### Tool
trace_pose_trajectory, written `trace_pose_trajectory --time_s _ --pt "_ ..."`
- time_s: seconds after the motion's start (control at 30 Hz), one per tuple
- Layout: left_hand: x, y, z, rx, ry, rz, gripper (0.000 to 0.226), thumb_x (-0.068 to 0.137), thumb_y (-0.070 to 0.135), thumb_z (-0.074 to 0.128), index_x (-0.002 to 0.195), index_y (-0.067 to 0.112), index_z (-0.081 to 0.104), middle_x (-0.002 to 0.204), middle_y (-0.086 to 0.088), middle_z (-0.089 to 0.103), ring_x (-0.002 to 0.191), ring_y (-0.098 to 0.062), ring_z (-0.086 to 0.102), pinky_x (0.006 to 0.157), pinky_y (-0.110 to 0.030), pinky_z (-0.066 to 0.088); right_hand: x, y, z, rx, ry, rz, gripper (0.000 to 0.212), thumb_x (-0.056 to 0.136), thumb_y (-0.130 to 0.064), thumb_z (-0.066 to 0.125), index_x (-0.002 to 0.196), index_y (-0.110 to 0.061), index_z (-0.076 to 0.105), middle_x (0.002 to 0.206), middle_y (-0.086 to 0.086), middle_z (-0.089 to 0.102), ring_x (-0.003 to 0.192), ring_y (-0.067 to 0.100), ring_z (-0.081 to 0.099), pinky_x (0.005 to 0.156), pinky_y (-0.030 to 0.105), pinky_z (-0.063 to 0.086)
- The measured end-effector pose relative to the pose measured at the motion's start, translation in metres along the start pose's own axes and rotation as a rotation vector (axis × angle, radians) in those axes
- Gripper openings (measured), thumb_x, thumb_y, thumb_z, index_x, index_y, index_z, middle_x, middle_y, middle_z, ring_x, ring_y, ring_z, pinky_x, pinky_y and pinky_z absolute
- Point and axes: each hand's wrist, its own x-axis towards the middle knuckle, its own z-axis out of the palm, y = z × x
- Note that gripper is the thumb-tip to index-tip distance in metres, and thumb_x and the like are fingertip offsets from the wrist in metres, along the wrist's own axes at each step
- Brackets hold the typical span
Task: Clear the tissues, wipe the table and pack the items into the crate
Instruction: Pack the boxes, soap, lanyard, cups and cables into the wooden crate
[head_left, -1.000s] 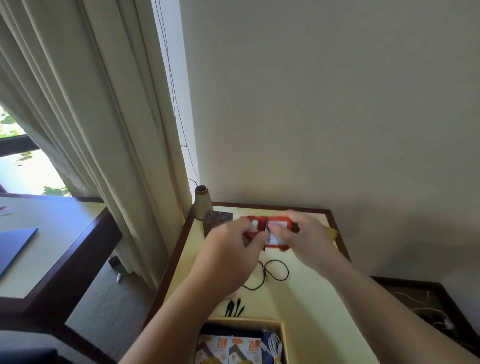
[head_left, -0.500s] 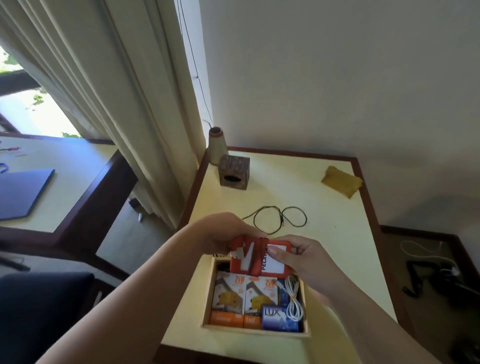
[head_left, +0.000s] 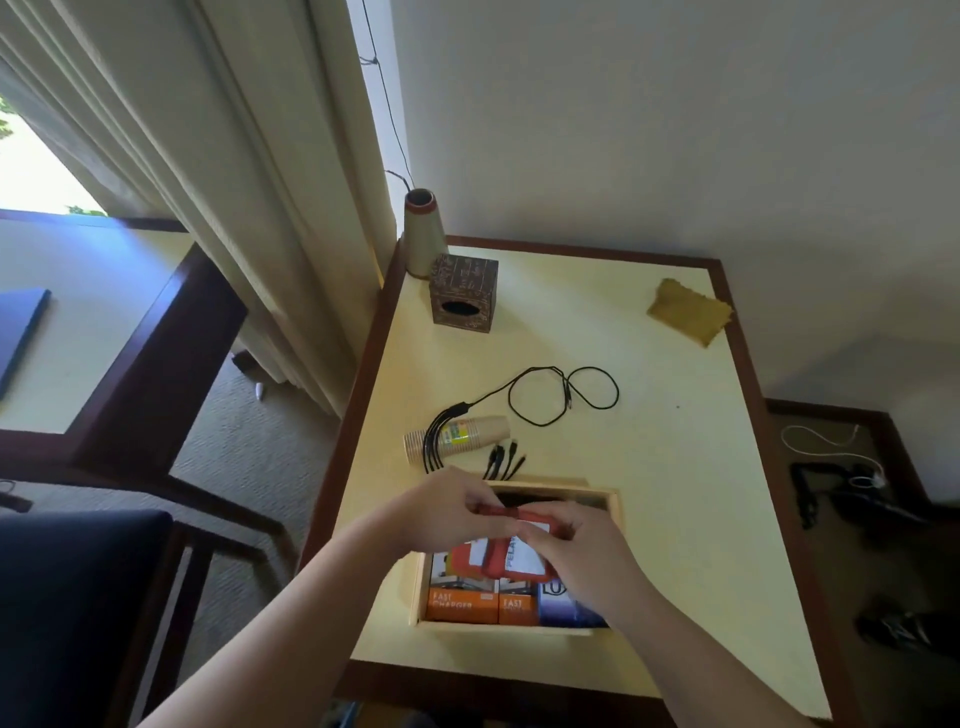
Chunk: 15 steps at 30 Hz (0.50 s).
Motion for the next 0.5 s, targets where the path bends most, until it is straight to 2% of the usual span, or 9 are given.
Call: trace_pose_trajectory --time_s 0.07,0.13,0.17,0.23,0.33,0.43,0.5 --pt "0.003 -0.005 0.01 0.113 0.026 -0.006 0.024 0.096 0.041 0.07 0.093 0.018 0.077 0.083 0.001 0.072 0.069 -0.005 0.064 0.064 -0.017 0.048 0.003 0.006 0.009 -0.181 -0.014 -0.038 0.015 0.097 -0.045 0.067 0.11 -0.051 0.072 0.099 -0.024 0.073 0.098 -0.001 0.068 0.089 0.023 0.058" --pt "0.007 -0.009 0.022 0.219 0.036 -0.071 0.015 0.097 0.037 0.069 0.092 0.023 0.073 0.085 0.003 0.07 0.074 -0.007 0.067 0.067 -0.02 0.052 0.005 0.011 0.015 -0.421 -0.025 -0.12 0.028 0.099 -0.05 0.06 0.126 -0.052 0.067 0.108 -0.022 0.068 0.103 0.0 0.063 0.091 0.016 0.051" --pt "0.008 -0.01 0.028 0.303 0.043 -0.091 0.014 0.098 0.037 0.066 0.094 0.025 0.072 0.086 0.004 0.07 0.077 -0.009 0.068 0.072 -0.023 0.055 0.005 0.011 0.015 -0.496 -0.022 -0.154 0.029 0.101 -0.049 0.058 0.128 -0.051 0.066 0.107 -0.021 0.064 0.1 0.0 0.06 0.088 0.014 0.047" --pt "0.008 -0.012 0.04 0.511 0.069 -0.094 0.018 0.102 0.038 0.059 0.105 0.025 0.071 0.094 0.006 0.071 0.087 -0.013 0.068 0.09 -0.029 0.053 0.005 0.01 0.011 -0.504 0.009 -0.176 0.024 0.101 -0.045 0.059 0.123 -0.046 0.07 0.102 -0.019 0.06 0.093 0.001 0.059 0.084 0.015 0.048" --pt "0.013 -0.023 0.059 0.724 0.09 -0.099 0.023 0.104 0.041 0.054 0.11 0.024 0.068 0.104 0.003 0.07 0.105 -0.019 0.063 0.111 -0.039 0.035 0.004 0.013 -0.004 -0.416 0.109 -0.206 0.017 0.101 -0.041 0.062 0.109 -0.036 0.076 0.098 -0.018 0.064 0.089 -0.002 0.062 0.082 0.023 0.055" --pt "0.016 -0.03 0.079 0.883 0.073 -0.159 0.023 0.101 0.041 0.06 0.111 0.021 0.065 0.113 -0.001 0.068 0.116 -0.024 0.059 0.115 -0.047 0.031 0.007 0.022 -0.026 -0.416 0.233 -0.235 0.012 0.099 -0.028 0.066 0.103 -0.028 0.077 0.095 -0.019 0.065 0.09 0.0 0.061 0.082 0.025 0.055" --pt "0.017 -0.029 0.085 0.908 0.106 -0.189 0.031 0.098 0.042 0.064 0.12 0.02 0.064 0.124 -0.004 0.064 0.125 -0.027 0.053 0.115 -0.048 0.031 0.012 0.029 -0.036 -0.486 0.266 -0.261 0.009 0.098 -0.028 0.066 0.1 -0.028 0.075 0.091 -0.018 0.062 0.091 0.003 0.057 0.079 0.025 0.052"
